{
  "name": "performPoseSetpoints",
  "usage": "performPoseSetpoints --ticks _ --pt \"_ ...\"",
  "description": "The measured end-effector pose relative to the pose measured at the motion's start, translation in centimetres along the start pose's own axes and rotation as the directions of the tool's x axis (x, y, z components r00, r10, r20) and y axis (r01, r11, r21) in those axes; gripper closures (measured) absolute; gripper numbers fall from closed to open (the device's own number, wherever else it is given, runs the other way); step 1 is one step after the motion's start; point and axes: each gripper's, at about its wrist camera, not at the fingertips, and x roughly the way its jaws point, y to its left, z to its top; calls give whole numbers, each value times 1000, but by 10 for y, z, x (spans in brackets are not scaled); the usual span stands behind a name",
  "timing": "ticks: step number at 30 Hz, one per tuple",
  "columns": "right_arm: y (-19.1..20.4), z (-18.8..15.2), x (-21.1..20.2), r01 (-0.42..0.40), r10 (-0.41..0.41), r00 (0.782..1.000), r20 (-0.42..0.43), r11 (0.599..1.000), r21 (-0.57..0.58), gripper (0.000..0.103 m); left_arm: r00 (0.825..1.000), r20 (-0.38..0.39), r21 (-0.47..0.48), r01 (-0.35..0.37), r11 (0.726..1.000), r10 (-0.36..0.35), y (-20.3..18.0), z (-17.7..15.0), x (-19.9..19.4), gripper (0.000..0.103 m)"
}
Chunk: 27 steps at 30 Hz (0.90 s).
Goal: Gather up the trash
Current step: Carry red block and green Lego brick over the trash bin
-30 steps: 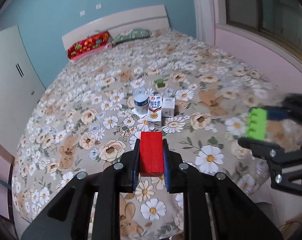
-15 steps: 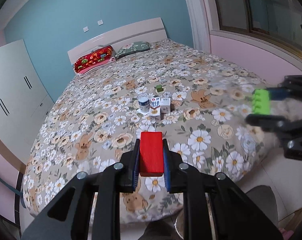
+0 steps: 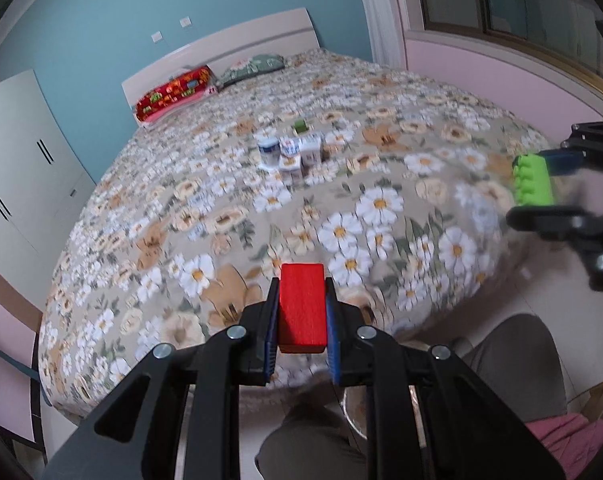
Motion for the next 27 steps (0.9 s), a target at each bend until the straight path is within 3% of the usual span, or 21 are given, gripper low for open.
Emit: performPoseSetpoints --ticks 9,16,27 --pt "7 -36 37 -48 51 995 -90 998 34 57 992 -109 3 71 998 -70 -18 -41 40 81" --pt "11 -66 71 -83 94 981 -167 994 72 57 973 -199 -2 120 993 -118 -35 -71 75 81" --pt "21 -117 133 -147 196 934 -298 973 180 57 922 -350 -3 177 984 -167 -59 -116 135 81"
